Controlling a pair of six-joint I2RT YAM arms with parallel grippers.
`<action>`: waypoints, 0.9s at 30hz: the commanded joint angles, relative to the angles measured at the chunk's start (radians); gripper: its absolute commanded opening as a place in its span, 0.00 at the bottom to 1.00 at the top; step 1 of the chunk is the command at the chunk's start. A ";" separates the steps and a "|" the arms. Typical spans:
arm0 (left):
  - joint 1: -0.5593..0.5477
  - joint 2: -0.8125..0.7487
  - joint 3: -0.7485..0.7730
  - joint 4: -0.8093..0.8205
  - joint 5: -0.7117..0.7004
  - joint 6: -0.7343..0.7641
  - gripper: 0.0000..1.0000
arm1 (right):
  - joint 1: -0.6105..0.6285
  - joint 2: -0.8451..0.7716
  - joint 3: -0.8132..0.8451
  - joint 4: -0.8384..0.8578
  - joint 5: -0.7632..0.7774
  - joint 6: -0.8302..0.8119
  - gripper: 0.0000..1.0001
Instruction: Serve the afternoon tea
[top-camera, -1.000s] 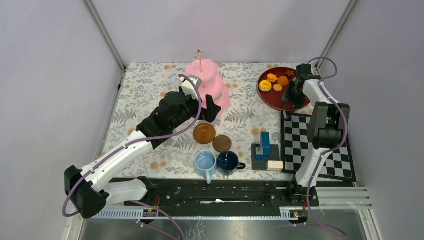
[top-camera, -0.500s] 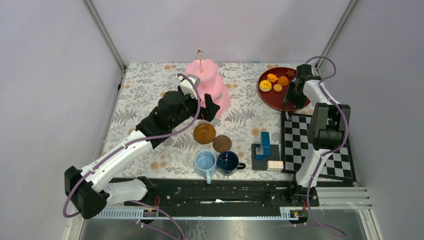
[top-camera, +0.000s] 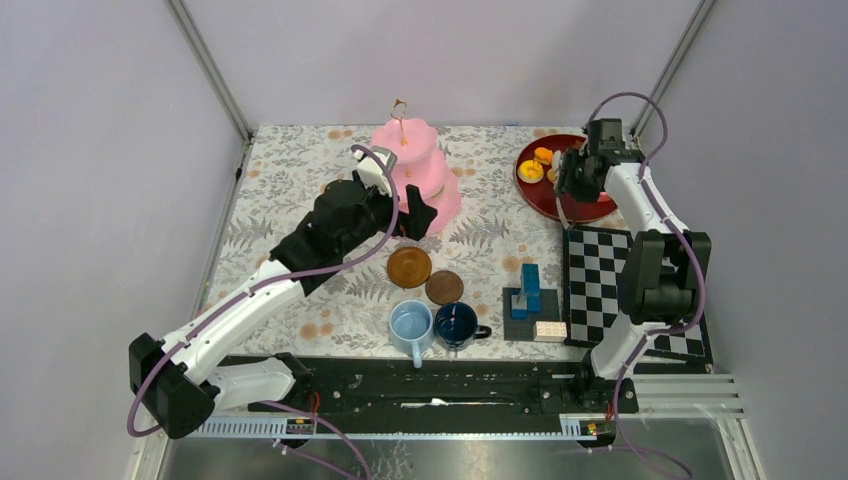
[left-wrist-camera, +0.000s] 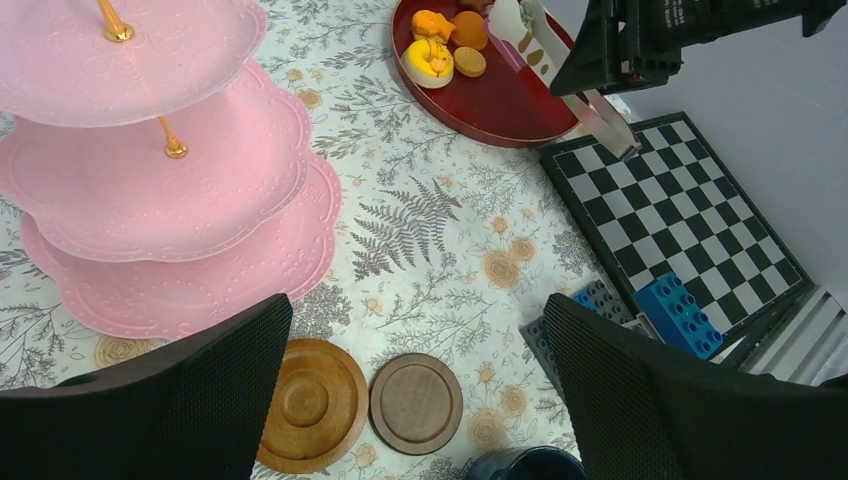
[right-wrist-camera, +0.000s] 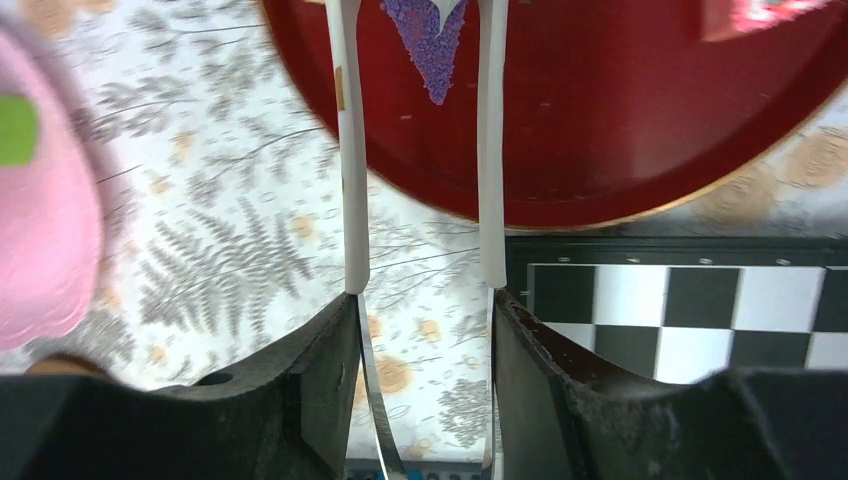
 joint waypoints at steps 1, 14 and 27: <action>0.015 -0.016 0.033 0.037 0.010 -0.010 0.99 | 0.080 -0.079 0.031 0.031 -0.121 -0.010 0.28; 0.041 -0.031 0.030 0.044 0.040 -0.020 0.99 | 0.348 -0.062 0.046 -0.012 -0.102 0.209 0.27; 0.042 -0.039 0.028 0.049 0.047 -0.023 0.99 | 0.528 0.029 0.042 -0.016 -0.044 0.241 0.27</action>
